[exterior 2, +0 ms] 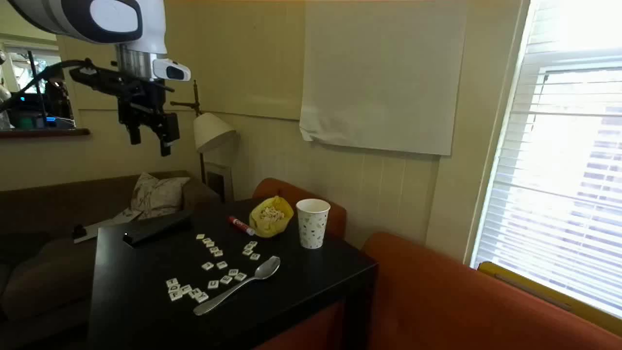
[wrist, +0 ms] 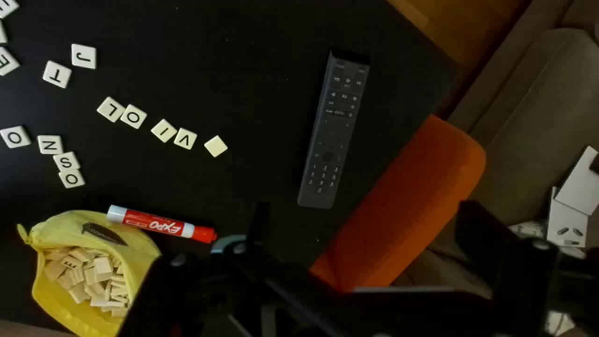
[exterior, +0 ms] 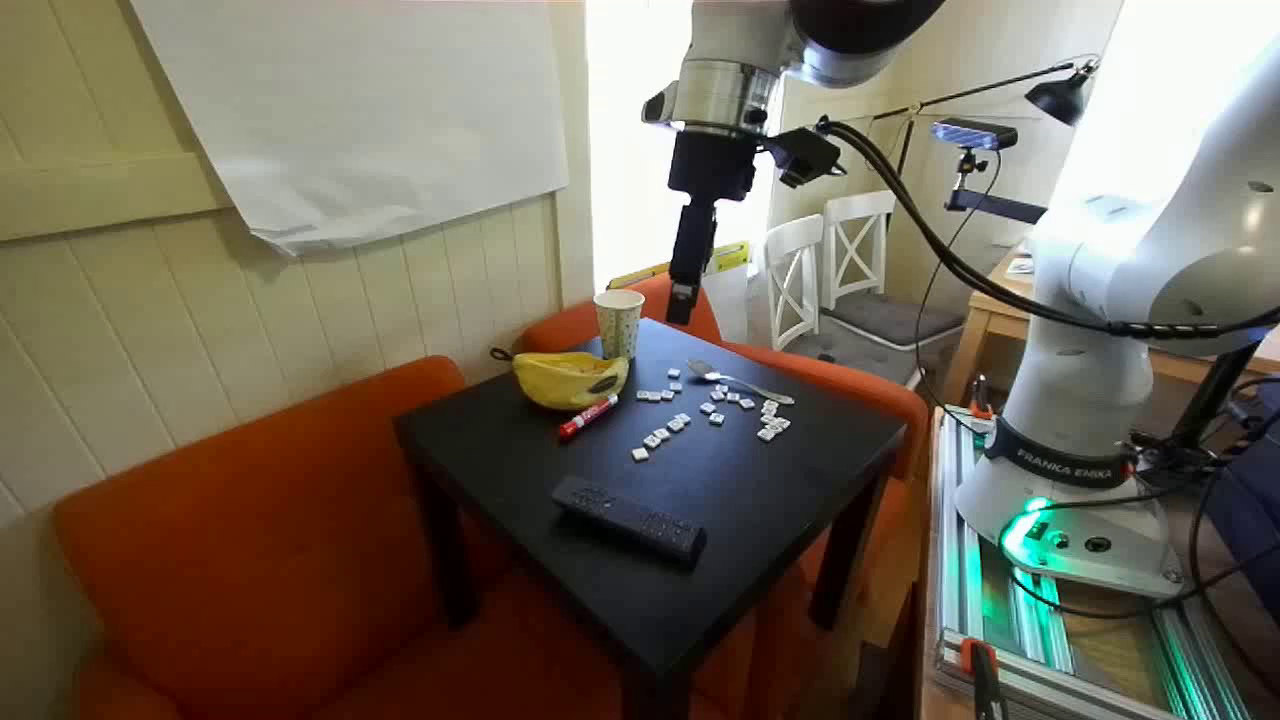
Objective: Press a button on the remote
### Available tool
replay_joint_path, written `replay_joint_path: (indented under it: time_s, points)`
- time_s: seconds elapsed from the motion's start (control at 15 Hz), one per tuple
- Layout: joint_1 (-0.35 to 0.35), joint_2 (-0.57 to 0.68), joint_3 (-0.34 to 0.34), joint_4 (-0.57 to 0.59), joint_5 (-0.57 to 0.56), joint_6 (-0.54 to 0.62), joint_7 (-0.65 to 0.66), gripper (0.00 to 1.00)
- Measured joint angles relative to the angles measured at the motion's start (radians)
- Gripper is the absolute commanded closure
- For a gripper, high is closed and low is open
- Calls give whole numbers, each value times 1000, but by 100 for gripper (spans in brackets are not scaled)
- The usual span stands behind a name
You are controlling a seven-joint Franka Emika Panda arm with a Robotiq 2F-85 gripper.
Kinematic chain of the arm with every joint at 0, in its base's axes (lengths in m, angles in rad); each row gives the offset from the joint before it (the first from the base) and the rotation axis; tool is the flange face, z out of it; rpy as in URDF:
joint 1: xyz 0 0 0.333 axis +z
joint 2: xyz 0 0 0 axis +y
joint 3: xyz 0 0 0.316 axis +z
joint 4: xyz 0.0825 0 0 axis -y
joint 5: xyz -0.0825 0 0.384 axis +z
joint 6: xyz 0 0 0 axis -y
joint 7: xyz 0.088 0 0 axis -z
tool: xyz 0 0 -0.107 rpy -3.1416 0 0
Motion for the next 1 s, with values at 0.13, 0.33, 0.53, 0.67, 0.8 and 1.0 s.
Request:
replay_joint_path:
  time_s: [0.13,0.33,0.53,0.67,0.8,1.0]
  points:
    - [0,0,0,0,0,0,0,0]
    - [0,0,0,0,0,0,0,0]
    - [-1,0,1,0,0,0,0,0]
    - [0,9,9,0,0,0,10,0]
    - [5,36,34,1,17,0,43,0]
    - [18,100,89,2,30,0,106,28]
